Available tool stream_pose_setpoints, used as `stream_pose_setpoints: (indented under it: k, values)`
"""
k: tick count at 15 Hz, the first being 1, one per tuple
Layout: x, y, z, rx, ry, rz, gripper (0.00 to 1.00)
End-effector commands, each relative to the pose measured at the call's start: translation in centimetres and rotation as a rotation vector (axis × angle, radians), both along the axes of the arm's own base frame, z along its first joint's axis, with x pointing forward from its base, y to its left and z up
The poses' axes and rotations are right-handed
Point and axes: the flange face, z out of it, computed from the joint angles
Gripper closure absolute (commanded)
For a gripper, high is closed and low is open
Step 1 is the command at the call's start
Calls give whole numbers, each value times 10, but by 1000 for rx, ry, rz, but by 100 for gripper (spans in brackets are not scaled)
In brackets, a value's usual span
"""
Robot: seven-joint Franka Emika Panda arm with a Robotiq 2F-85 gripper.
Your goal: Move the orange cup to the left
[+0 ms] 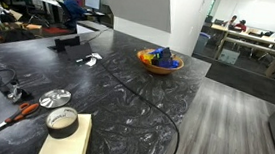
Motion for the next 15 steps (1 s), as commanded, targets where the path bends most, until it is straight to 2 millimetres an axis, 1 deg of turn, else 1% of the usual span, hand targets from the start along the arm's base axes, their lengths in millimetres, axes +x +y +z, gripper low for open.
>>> stream_pose_setpoints:
  k: [1,4,5,6,8,15]
  values:
    - [-4,4,-4,15,1,28,0]
    - [-9,8,-8,-19,-2,31,0]
    - [-10,10,-9,-29,-11,29,4]
    - [-11,11,-10,-35,-14,28,26]
    - [-13,15,-10,-40,-21,26,32]
    - [-16,21,-11,-48,-35,21,80]
